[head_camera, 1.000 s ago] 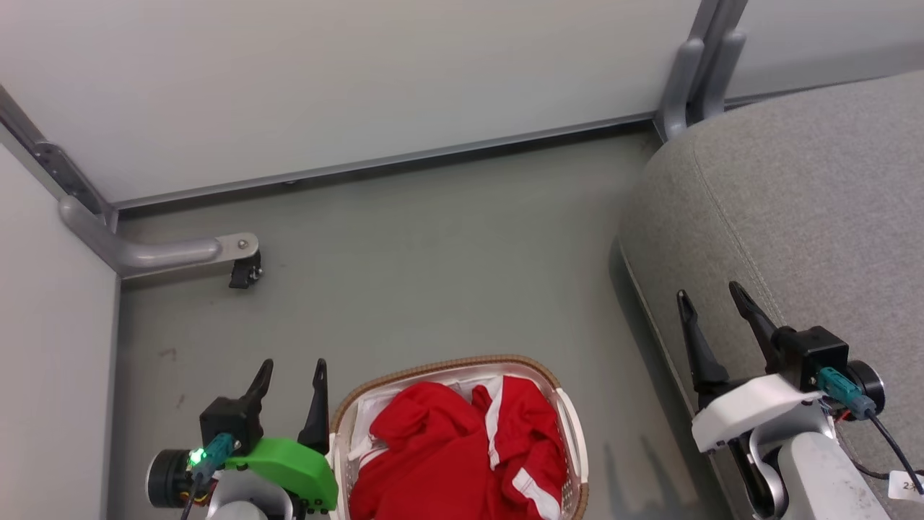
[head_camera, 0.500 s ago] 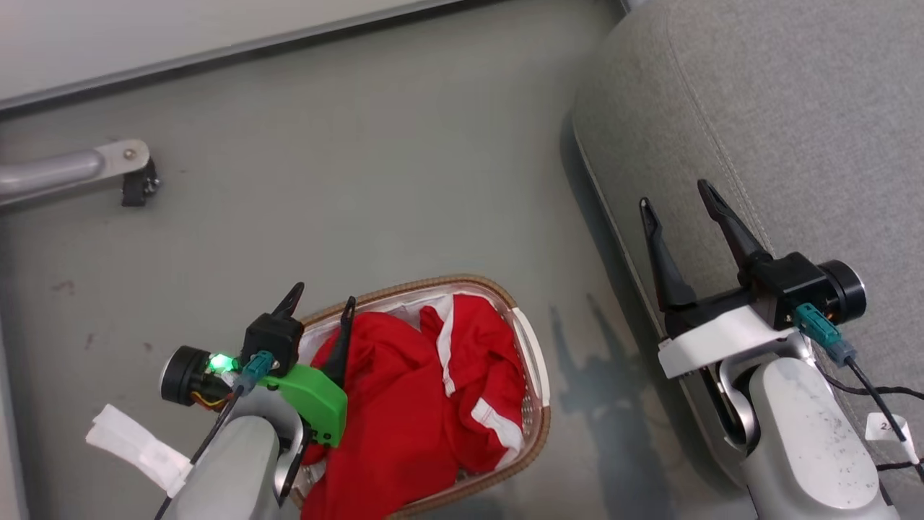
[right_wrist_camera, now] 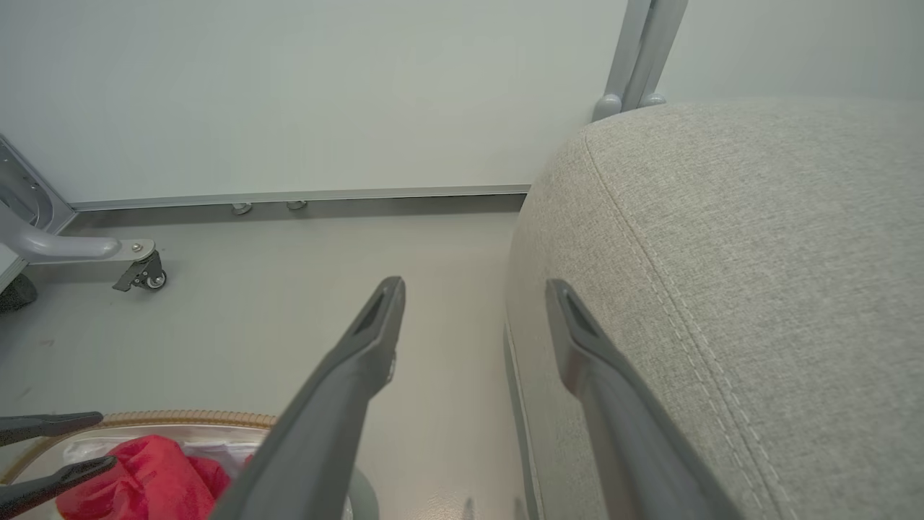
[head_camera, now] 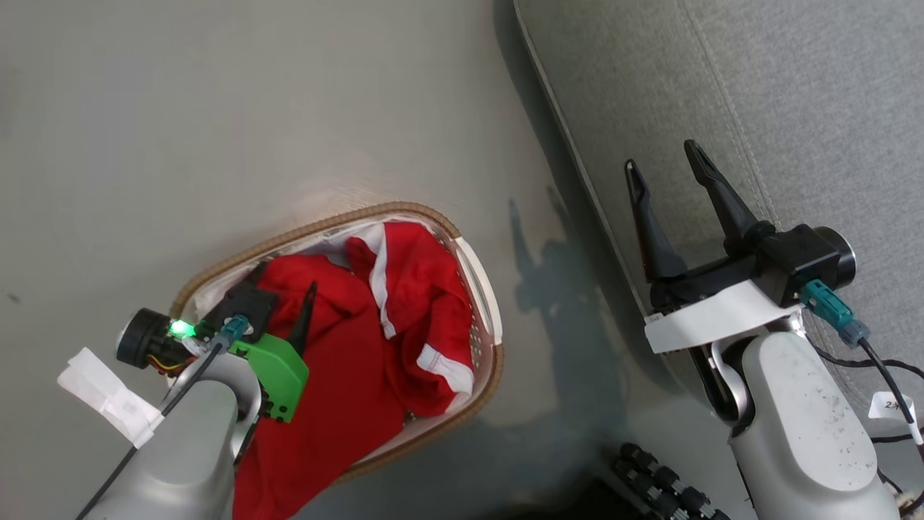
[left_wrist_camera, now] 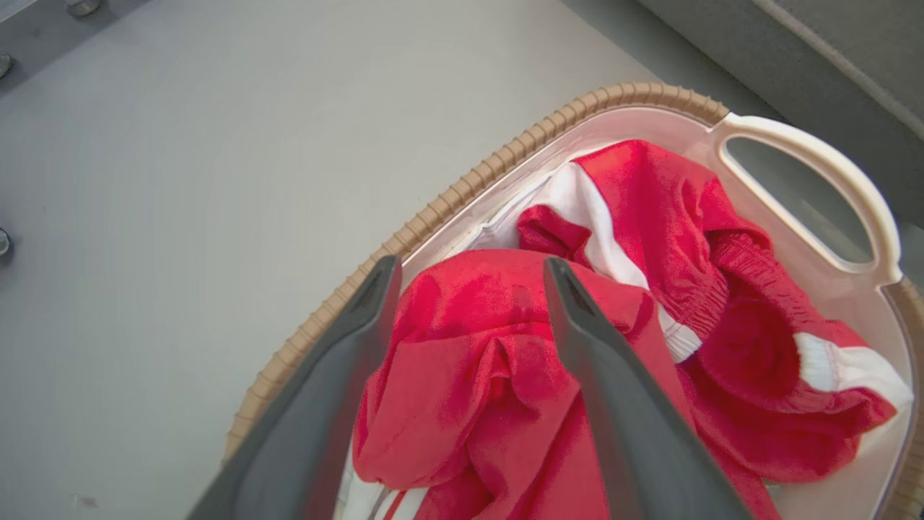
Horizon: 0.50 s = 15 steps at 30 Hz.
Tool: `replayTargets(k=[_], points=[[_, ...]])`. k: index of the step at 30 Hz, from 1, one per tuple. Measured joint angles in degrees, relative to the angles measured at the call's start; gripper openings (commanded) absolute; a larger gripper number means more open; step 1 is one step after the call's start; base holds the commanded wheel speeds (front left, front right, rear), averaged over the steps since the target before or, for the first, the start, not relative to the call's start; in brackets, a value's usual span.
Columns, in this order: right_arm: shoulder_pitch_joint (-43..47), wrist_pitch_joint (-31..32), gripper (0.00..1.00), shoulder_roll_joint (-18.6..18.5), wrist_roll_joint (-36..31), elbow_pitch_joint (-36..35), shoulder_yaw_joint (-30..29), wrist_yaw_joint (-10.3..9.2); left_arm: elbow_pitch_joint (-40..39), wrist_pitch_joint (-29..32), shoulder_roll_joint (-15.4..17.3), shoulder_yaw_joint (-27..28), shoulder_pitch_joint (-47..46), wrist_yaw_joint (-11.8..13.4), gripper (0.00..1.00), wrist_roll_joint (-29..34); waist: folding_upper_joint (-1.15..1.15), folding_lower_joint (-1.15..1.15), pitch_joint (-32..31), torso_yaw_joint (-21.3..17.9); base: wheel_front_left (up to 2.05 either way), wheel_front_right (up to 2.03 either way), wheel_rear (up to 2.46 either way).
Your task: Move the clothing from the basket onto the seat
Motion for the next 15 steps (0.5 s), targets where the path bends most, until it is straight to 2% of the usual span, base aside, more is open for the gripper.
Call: replayTargets(k=[8, 15], points=[[-0.5, 0.0, 1.00, 0.0, 1.5, -0.3, 1.0, 0.00, 6.2, 0.0, 0.2, -4.0, -2.3, 0.0, 1.00, -2.8, 0.00, 0.00, 6.3, -2.7, 0.00, 0.00, 0.00], [-0.9, 0.0, 1.00, 0.1, 2.0, 0.0, 1.3, 0.00, 12.9, 0.0, -0.2, -7.0, -4.3, 0.0, 1.00, -5.6, 0.00, 0.00, 8.6, -4.0, 0.00, 0.00, 0.00]])
